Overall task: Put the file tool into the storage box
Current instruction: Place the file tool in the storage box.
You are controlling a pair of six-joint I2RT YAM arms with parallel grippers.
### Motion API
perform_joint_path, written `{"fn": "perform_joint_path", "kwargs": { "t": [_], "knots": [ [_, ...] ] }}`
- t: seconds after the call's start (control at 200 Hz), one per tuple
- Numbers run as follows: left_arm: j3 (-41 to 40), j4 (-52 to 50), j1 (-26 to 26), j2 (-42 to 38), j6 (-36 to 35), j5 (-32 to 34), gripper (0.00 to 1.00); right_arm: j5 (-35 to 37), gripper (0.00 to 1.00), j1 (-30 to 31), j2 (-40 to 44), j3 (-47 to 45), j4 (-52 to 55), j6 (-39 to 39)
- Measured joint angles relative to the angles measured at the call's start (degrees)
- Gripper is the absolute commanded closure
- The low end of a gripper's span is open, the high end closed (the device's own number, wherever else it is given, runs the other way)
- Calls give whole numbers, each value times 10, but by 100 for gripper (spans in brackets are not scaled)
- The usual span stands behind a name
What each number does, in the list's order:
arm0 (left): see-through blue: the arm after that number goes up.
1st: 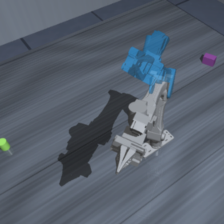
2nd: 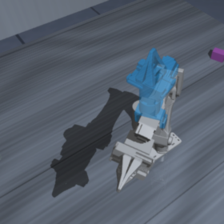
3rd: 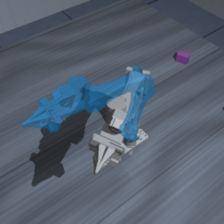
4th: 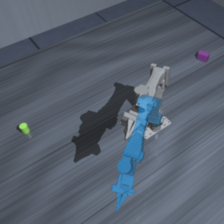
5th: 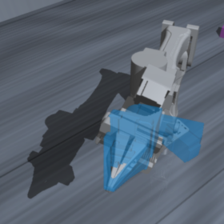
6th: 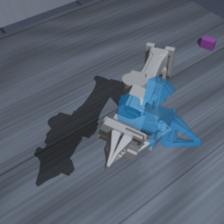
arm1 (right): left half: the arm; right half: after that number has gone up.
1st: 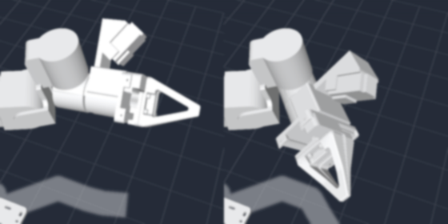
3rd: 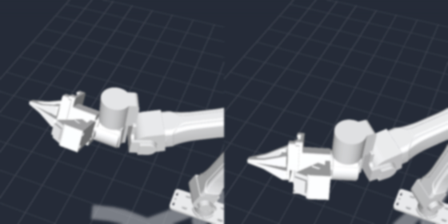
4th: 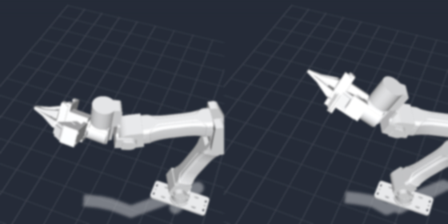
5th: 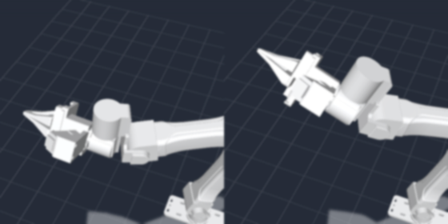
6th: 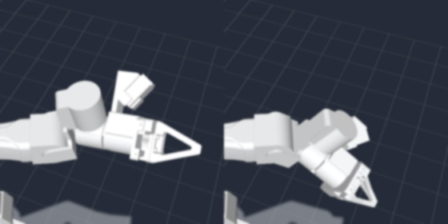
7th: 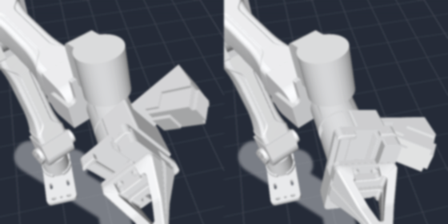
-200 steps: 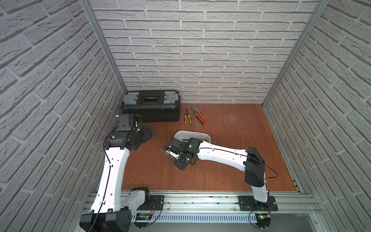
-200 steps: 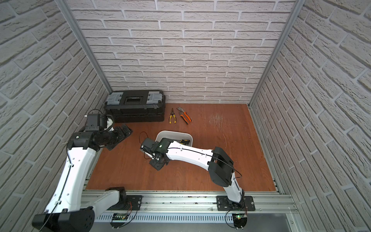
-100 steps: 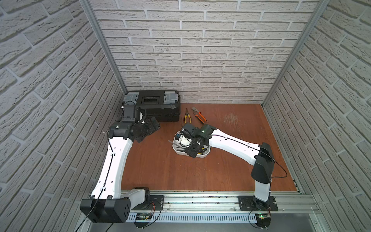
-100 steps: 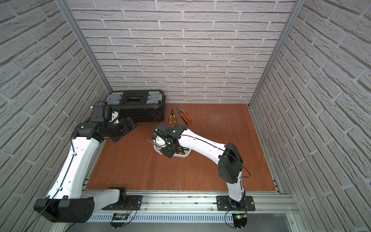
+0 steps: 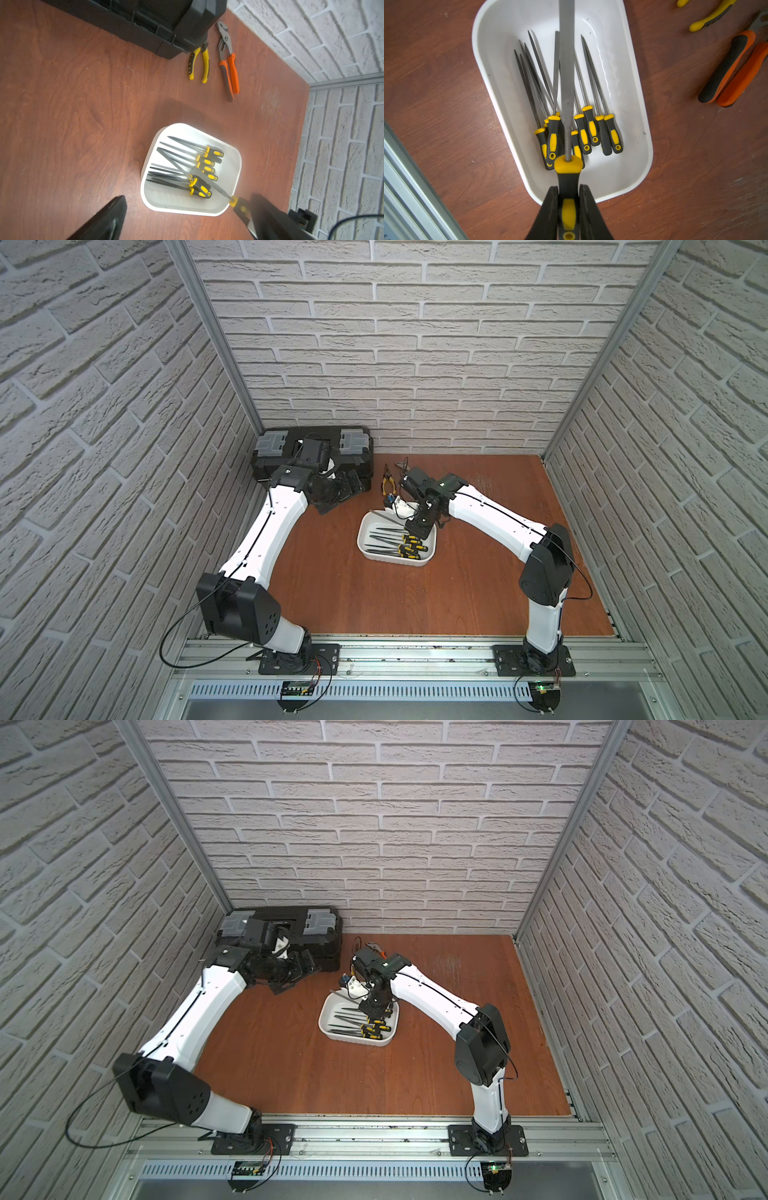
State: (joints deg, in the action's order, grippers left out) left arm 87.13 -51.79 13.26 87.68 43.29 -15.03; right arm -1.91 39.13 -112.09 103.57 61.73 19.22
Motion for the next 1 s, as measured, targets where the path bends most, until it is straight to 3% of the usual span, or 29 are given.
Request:
{"fn": "perform_joint_path", "kwargs": {
  "t": [0.28,0.85,0.945,1.0],
  "knots": [
    [12,-16,3,71,-12,8,2,24,93,-23,-83,2,-30,27],
    [41,-30,-24,105,-27,8,2,94,89,-34,-115,8,-67,59],
    [42,-31,-27,108,-28,8,2,99,83,-34,-116,8,-69,59],
    [42,-32,-27,109,-28,8,2,101,74,-34,-118,8,-70,59]
  ]
}}
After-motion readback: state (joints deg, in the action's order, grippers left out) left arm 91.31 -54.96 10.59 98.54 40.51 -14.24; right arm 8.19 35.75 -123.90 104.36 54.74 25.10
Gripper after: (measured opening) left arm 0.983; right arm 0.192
